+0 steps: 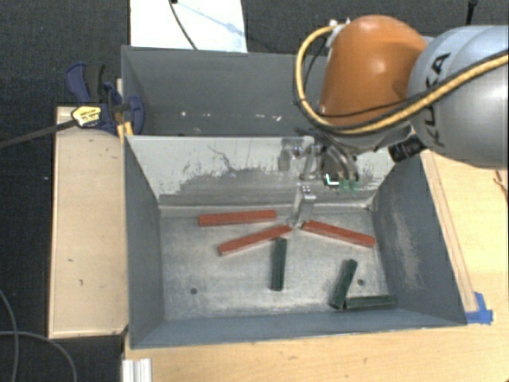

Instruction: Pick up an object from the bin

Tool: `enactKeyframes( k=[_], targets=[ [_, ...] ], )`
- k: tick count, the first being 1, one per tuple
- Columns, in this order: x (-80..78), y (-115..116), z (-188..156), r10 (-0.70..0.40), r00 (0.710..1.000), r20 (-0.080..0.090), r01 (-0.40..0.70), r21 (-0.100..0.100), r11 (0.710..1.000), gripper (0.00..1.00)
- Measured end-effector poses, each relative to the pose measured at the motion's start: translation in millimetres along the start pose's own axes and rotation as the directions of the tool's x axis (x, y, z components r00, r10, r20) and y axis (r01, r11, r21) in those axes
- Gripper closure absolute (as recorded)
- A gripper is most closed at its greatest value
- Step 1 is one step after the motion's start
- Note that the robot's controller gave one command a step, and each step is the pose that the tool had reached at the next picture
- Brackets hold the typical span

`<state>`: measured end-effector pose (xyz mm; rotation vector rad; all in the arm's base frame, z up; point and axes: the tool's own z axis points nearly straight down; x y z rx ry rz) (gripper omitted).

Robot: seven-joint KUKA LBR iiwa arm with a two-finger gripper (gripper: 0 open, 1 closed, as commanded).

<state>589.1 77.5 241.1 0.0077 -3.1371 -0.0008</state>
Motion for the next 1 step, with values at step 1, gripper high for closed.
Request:
enactKeyframes(
  k=[1],
  targets=[
    [13.9, 27.4, 129.5, -0.529, 0.848, 0.001, 0.529, 0.001, 0.848, 0.00]
  ],
)
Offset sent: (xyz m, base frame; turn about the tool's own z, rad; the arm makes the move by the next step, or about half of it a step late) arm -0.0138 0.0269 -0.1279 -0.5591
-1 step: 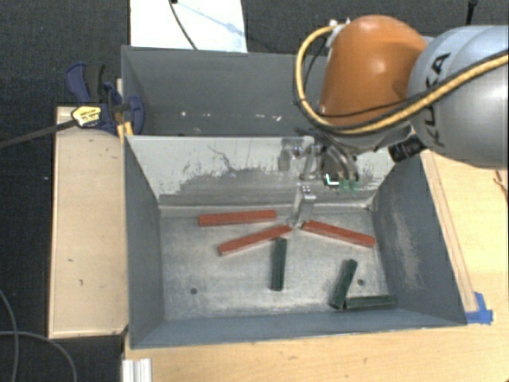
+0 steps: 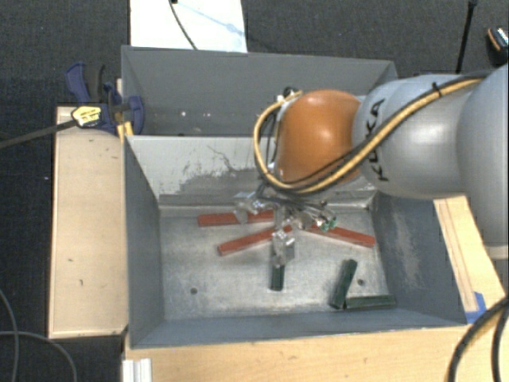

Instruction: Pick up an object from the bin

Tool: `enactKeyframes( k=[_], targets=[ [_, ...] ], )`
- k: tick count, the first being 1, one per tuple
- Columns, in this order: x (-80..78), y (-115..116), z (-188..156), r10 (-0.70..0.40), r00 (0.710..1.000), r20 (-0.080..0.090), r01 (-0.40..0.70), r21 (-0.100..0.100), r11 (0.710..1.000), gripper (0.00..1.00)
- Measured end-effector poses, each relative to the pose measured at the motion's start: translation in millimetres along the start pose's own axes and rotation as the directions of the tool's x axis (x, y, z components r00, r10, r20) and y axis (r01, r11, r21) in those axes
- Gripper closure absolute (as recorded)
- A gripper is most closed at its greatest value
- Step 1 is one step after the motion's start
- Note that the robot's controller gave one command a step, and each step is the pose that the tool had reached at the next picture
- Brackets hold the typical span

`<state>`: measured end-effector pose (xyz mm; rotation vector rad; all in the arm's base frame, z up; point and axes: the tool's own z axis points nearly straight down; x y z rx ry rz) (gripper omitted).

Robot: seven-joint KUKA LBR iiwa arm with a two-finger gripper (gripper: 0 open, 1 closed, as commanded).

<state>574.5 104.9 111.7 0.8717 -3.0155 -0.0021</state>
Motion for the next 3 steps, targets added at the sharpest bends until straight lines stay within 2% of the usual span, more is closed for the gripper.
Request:
enactKeyframes(
  k=[1, 2, 3],
  targets=[
    [102.1, -39.4, 25.5, -0.023, 1.000, -0.005, 0.023, 0.002, 1.000, 0.00],
    [15.5, -18.3, 41.3, -0.092, 0.996, 0.012, 0.092, 0.003, 0.996, 0.00],
    [18.6, -21.1, 38.2, -0.083, 0.997, 0.009, 0.083, 0.003, 0.997, 1.00]
  ],
)
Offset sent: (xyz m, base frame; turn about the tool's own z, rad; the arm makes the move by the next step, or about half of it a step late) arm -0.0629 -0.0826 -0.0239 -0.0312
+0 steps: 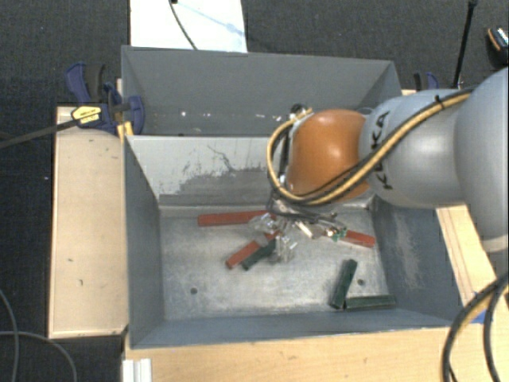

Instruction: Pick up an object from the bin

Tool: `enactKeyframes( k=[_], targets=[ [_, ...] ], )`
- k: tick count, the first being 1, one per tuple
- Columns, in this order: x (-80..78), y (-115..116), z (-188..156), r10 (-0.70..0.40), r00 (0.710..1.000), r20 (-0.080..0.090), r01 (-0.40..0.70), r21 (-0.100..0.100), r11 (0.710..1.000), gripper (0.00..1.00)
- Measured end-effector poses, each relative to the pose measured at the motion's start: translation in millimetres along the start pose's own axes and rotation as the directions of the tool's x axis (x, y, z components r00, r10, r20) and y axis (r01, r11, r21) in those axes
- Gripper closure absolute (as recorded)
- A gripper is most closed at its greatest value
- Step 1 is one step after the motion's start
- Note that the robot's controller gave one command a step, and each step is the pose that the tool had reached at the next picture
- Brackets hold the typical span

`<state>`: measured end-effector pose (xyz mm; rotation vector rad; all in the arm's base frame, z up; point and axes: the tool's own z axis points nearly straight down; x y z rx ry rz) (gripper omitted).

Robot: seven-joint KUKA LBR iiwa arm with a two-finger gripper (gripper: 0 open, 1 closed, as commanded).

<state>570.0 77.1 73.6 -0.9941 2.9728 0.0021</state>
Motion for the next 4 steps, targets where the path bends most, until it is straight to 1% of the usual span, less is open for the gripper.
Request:
enactKeyframes(
  k=[1, 2, 3, 4],
  targets=[
    [7.2, -21.9, -1.5, -0.601, 0.799, 0.009, 0.601, 0.008, 0.799, 1.00],
    [48.1, 9.9, -10.8, -0.607, 0.795, -0.004, 0.607, -0.007, 0.795, 1.00],
    [-10.4, 14.7, 3.2, -0.683, 0.730, -0.001, 0.683, -0.003, 0.730, 1.00],
    [-9.2, 13.8, 3.0, -0.678, 0.735, -0.002, 0.678, -0.005, 0.735, 0.00]
  ],
)
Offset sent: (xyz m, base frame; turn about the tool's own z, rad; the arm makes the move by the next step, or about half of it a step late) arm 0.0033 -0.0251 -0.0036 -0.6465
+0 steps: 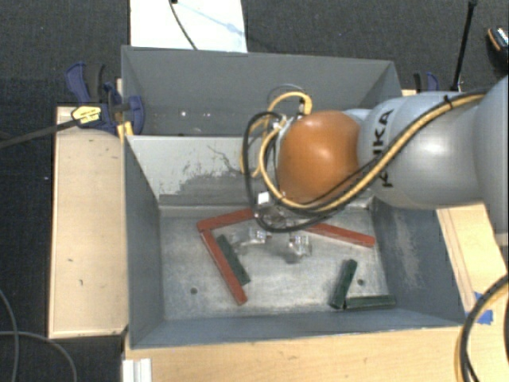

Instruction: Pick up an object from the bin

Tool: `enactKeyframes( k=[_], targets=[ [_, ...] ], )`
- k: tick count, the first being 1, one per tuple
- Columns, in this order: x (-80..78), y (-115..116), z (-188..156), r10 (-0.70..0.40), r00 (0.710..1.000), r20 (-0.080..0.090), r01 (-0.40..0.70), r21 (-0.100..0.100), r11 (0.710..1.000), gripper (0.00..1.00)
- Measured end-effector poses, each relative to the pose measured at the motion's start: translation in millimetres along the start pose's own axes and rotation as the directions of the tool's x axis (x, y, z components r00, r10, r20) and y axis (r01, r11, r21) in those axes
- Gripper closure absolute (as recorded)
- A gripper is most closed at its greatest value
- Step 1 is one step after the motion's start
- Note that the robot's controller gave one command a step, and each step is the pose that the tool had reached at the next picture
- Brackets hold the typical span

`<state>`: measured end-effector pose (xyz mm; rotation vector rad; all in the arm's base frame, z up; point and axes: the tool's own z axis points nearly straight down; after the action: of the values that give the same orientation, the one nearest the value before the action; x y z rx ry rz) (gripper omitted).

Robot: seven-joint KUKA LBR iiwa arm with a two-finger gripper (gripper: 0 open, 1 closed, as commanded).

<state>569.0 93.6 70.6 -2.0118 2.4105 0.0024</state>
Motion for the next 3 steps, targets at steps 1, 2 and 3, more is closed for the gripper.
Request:
enactKeyframes(
  k=[1, 2, 3],
  targets=[
    [-74.3, 0.3, -82.2, 0.024, 1.000, 0.008, -0.024, 0.009, 1.000, 0.00],
    [-63.7, -11.9, 3.8, 0.106, 0.994, 0.000, -0.106, -0.002, 0.994, 0.00],
    [-64.9, -13.2, -0.6, 0.108, 0.994, 0.002, -0.108, 0.002, 0.994, 1.00]
  ],
)
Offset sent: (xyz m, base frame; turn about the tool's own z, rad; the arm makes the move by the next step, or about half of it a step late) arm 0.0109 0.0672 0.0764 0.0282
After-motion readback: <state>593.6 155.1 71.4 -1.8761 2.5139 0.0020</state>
